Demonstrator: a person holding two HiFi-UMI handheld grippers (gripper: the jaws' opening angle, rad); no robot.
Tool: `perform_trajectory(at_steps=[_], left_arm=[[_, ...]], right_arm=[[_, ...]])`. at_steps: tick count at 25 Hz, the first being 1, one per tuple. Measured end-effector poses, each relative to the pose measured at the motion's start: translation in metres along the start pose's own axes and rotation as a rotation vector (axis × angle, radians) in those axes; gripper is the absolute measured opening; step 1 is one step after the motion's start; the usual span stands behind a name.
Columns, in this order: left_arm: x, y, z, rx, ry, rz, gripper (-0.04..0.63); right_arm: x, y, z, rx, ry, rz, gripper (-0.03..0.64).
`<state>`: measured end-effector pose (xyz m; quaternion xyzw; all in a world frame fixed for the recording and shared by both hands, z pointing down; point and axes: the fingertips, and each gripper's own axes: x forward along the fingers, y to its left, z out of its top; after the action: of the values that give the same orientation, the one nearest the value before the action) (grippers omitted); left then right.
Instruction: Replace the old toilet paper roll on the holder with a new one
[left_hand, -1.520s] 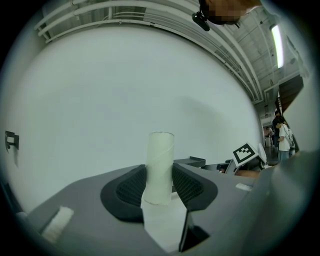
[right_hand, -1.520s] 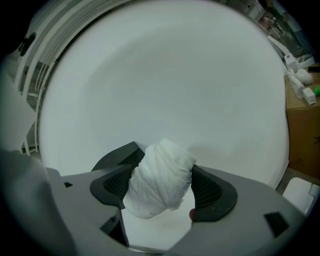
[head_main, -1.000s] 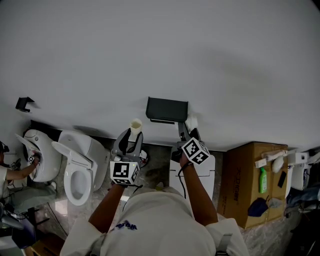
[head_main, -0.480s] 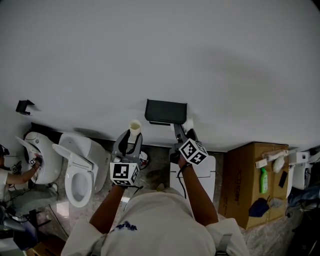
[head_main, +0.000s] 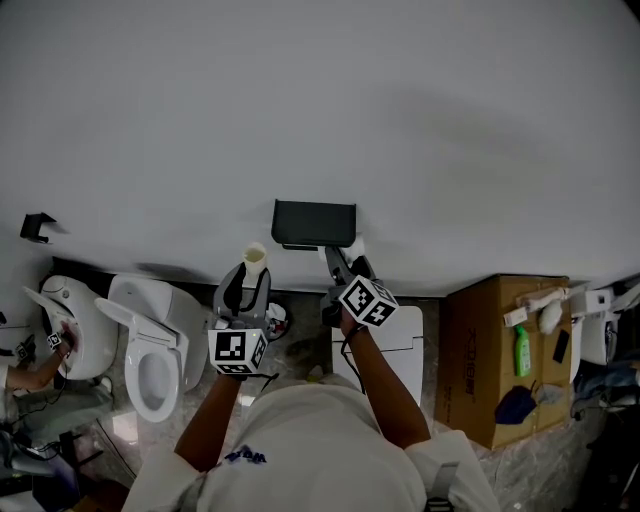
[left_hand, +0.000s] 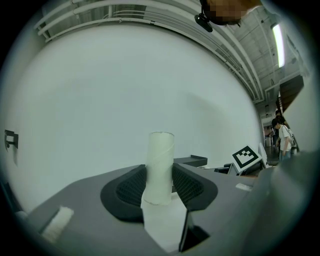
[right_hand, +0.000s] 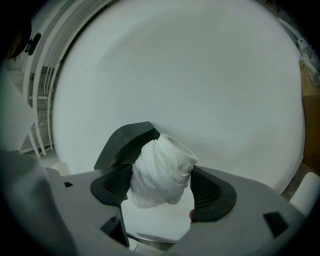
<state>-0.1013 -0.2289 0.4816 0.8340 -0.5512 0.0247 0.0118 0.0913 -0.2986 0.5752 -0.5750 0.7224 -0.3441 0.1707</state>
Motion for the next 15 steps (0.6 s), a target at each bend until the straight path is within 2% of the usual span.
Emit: perform_trajectory(at_steps=[15], left_arm=[[-0.005,0.002,0.002,0.007,-0.004,0.001,0.173]], right_arm=[[0.007,0.017,-0.018,-0.004,0.037,0.042,0.371]])
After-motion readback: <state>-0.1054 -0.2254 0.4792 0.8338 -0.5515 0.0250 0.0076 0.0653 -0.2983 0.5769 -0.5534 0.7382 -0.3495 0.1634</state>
